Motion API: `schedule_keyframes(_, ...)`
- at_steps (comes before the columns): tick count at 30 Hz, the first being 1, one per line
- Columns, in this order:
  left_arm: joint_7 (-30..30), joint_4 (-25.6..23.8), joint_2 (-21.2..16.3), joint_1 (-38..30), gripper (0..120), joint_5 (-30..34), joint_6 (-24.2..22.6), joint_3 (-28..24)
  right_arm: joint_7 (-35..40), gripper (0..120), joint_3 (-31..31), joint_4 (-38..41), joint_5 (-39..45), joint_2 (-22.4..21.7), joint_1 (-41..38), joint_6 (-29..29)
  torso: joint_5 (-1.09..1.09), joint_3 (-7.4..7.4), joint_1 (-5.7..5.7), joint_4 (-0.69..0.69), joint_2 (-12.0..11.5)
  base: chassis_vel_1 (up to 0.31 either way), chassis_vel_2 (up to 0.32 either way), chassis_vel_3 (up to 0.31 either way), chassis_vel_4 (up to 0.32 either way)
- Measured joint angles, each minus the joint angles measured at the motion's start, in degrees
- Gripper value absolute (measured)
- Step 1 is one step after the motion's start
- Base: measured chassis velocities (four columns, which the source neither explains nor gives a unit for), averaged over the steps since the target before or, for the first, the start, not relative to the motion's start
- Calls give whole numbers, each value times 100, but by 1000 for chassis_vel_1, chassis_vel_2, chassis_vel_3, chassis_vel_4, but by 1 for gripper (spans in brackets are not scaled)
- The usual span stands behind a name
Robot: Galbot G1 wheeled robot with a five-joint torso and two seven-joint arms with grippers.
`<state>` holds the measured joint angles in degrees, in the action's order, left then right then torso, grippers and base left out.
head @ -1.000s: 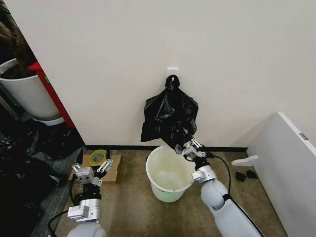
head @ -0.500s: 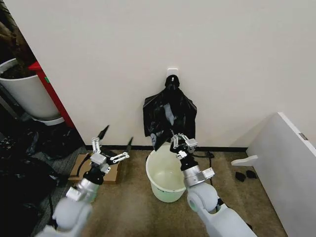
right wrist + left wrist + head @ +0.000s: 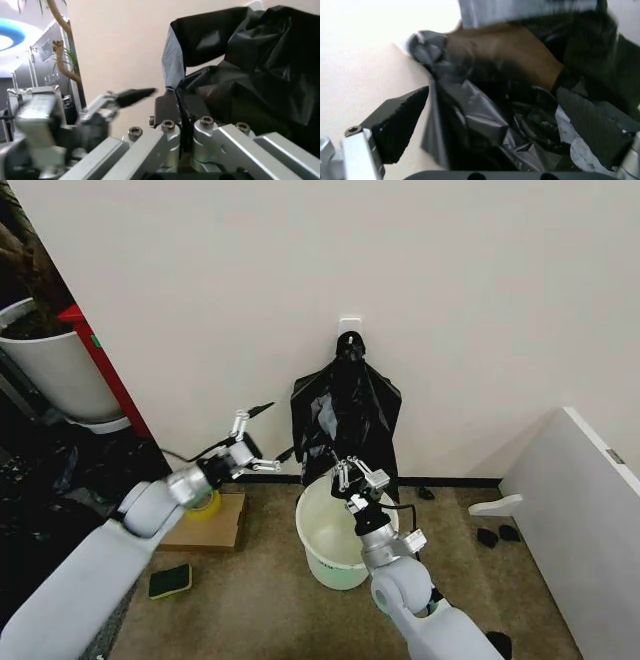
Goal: Place the garbage bag over the trash bin.
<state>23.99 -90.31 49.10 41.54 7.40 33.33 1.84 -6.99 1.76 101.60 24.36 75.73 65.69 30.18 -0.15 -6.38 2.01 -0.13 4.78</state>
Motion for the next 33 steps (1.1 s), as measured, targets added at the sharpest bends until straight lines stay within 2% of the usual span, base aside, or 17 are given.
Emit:
schedule_keyframes(4, 324, 563, 281, -610, 100, -451, 97, -412, -186, 0, 53, 19, 15, 14, 39, 50, 0, 0, 0, 0, 0, 0, 0, 0, 0)
schedule_keyframes(10, 654, 935, 618, -907, 100, -899, 224, -522, -256, 0, 117, 43, 9, 14, 55, 59, 1, 0, 0, -1, 0, 0, 0, 0, 0)
schedule_keyframes(12, 989, 1070, 812, -996, 99, -1261, 301, -486, -266, 0, 139, 44, -16, 6, 53, 59, 2, 1, -1, -1, 0, 0, 0, 0, 0)
schedule_keyframes(14, 1060, 1118, 882, -1014, 99, -1471, 335, -441, -274, 0, 143, 44, -33, 3, 51, 59, 1, 1, -1, -1, 0, 0, 0, 0, 0)
schedule_keyframes(16, 1135, 1207, 1021, -1027, 99, -1947, 401, -302, -279, 0, 155, 45, -58, 0, 40, 59, 2, 1, -1, 0, 0, 0, 0, 0, 0)
schedule_keyframes(23, 968, 1218, 1072, -902, 94, -2387, 329, -129, -284, 0, 218, -24, -100, -24, -12, 68, 1, 1, -1, 1, 0, 0, 0, 0, 0)
schedule_keyframes(26, 954, 1192, 1071, -852, 88, -2447, 291, -30, -284, 0, 237, -54, -106, -30, -28, 72, 1, 1, -1, 1, 0, 0, 0, 0, 0)
schedule_keyframes(28, 1014, 1149, 1026, -776, 76, -2484, 191, 105, -278, 0, 267, -97, -108, -31, -50, 74, 1, 1, -1, 0, 0, 0, 0, 0, 0)
schedule_keyframes(30, 1059, 1135, 989, -727, 67, -2487, 128, 169, -273, 0, 298, -104, -101, -32, -64, 75, 1, 1, -1, 1, 0, 0, 0, 0, 0)
schedule_keyframes(32, 1068, 1125, 979, -707, 64, -2487, 96, 186, -270, 0, 311, -105, -96, -32, -68, 75, 1, 1, -1, 1, 0, 0, 0, 0, 0)
schedule_keyframes(33, 1071, 1105, 967, -670, 57, -2487, 26, 216, -263, 0, 334, -105, -77, -32, -75, 75, 1, 1, -1, 1, 0, 0, 0, 0, 0)
